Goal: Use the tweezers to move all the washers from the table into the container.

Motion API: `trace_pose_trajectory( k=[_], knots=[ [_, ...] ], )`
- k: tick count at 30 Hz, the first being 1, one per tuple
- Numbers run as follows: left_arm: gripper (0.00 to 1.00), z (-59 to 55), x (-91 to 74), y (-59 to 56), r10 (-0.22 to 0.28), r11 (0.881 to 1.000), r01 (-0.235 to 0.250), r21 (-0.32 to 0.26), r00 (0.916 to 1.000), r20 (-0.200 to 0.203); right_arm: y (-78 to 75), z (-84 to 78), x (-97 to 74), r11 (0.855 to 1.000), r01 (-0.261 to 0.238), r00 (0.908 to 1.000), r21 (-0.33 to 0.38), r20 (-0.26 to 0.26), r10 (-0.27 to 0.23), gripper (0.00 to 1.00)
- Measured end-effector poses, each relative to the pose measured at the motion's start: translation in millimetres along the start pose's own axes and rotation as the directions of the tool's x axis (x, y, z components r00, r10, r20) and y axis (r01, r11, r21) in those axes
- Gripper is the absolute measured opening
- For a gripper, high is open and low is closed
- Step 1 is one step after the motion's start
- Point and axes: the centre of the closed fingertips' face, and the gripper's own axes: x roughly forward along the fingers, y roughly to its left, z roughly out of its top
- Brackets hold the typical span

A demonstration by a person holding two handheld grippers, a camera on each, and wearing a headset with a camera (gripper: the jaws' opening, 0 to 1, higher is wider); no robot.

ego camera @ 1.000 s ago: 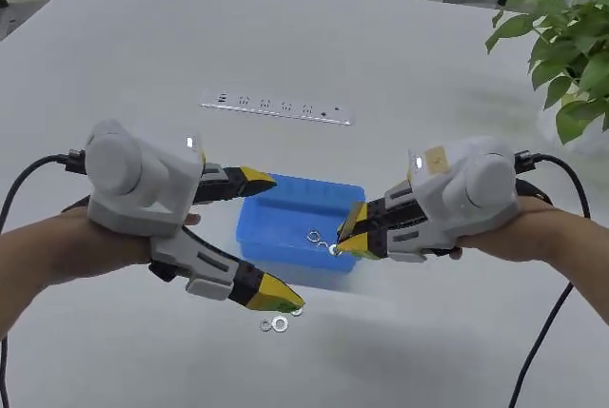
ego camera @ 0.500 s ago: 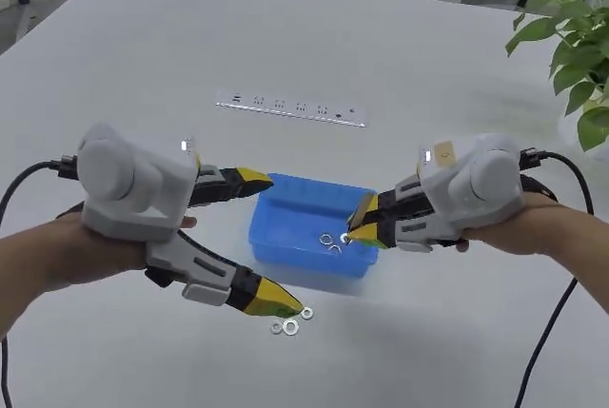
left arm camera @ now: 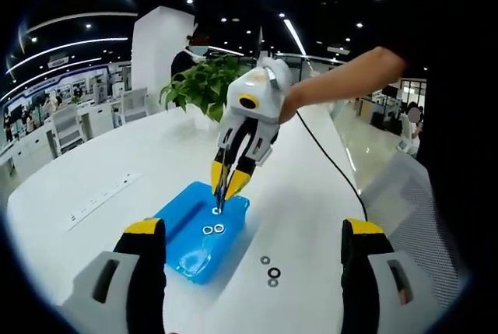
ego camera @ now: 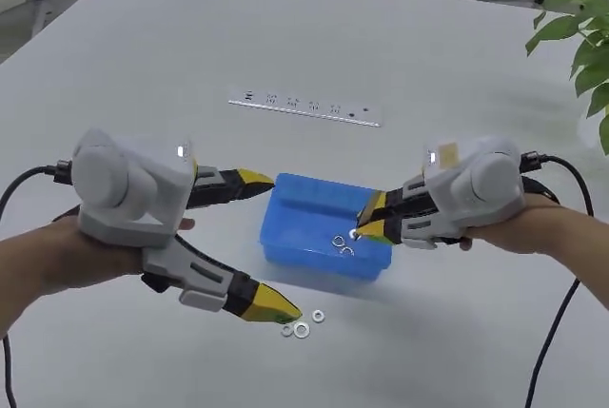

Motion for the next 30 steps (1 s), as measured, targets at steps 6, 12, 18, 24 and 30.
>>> trace_pose_trajectory(
  k=[6, 12, 18, 24, 30],
  knots=[
    [0.99, -4.1, -1.6, 2.5, 0.002, 1.0, -0.002, -0.002, 1.0, -0.002, -4.4, -5.8, 7.4, 1.0, -0.003, 1.0, 0.0, -0.009, 0.003, 0.09],
    [0.97, -6.1, -2.2, 6.0, 0.002, 1.0, -0.002, -0.005, 1.0, 0.0, -11.2, -15.2, 16.4, 1.0, -0.01, 0.9998, 0.004, -0.019, 0.01, 0.09],
    [0.92, -6.5, -2.0, 9.5, -0.004, 1.0, 0.004, -0.002, 1.0, 0.001, -12.1, -19.1, 22.2, 1.0, -0.012, 0.9995, 0.003, -0.031, 0.012, 0.09],
    [0.89, -5.9, -0.7, 14.8, -0.001, 1.0, 0.001, 0.001, 1.0, 0.003, -12.2, -22.4, 24.9, 1.0, -0.015, 0.9991, 0.004, -0.04, 0.015, 0.09],
    [0.79, -2.1, 1.7, 20.4, 0.0, 1.0, 0.0, 0.018, 1.0, 0.006, -12.3, -26.8, 27.3, 1.0, -0.021, 0.9987, 0.008, -0.047, 0.021, 0.09]
  ],
)
